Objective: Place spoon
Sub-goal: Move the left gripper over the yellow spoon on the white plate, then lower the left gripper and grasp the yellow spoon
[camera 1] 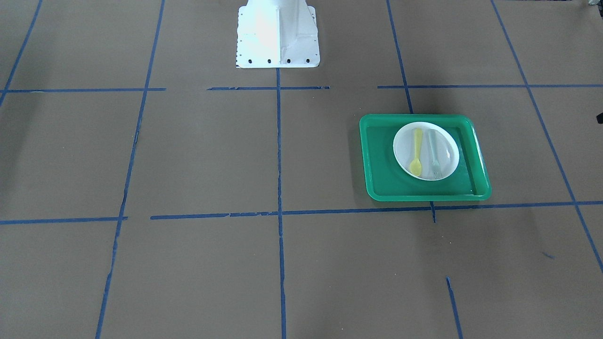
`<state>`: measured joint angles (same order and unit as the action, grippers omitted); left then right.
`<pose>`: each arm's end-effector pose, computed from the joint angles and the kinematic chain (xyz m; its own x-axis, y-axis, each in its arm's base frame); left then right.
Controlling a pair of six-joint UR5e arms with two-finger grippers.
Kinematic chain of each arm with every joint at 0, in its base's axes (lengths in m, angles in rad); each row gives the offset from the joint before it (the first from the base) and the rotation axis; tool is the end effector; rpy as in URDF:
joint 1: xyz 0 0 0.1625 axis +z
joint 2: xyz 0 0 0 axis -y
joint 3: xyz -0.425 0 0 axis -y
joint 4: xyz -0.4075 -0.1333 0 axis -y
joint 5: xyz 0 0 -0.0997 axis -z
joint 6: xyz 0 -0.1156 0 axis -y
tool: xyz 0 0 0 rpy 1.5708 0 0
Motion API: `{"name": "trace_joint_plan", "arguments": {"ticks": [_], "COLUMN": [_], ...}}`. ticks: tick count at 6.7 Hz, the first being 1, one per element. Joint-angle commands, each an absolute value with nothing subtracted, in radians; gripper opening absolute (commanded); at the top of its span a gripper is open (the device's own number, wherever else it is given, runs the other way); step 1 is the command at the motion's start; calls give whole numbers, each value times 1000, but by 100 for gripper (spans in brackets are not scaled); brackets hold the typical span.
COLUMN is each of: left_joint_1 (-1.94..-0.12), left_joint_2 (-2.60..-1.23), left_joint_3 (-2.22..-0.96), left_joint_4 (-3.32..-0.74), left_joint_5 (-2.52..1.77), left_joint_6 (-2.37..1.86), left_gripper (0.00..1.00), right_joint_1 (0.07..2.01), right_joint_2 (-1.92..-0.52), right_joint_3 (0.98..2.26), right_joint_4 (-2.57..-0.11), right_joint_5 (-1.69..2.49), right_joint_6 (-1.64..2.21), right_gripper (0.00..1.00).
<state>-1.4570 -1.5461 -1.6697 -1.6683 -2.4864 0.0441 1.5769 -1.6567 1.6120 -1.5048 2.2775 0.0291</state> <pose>0.0161 -0.5076 0.6095 0.5845 0.2468 -0.7730 -0.1378 0.9690 0.2051 0.0611 -0.4718 0.6899 0.7601 0.0199 0.6495 -0.0282 0.9996 0.0024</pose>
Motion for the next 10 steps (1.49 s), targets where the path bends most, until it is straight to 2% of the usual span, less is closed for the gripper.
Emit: {"name": "trace_joint_plan", "arguments": {"ticks": [1,3,5,8,10], "left_joint_1": [-1276,-1059,-847,-785,-741], "left_joint_2": [-1548,-1635,-1748,-1766,-1767], "left_joint_3": [-1716,-1768,-1743,-1720,-1700], "left_joint_4": [-1914,-1993,-1987,-1987,-1987], "left_joint_5": [-2494,-2360,-2170,-2160,-2069], "left_joint_6": [-263,-592,-771,-779,-775], "left_gripper": [99,99,99,89,89], "right_joint_1": [1577,1577,1577,1577,1577], "right_joint_2": [-1657,-1657,-1657,-1657,-1657], "right_joint_3": [1612,1612,1612,1612,1612], "right_joint_4": [-1505,-1505,-1505,-1505,-1505], "right_joint_5": [2278,2278,2278,2278,2276], "right_joint_6": [29,29,29,29,29], "right_gripper": [100,100,100,100,100]}}
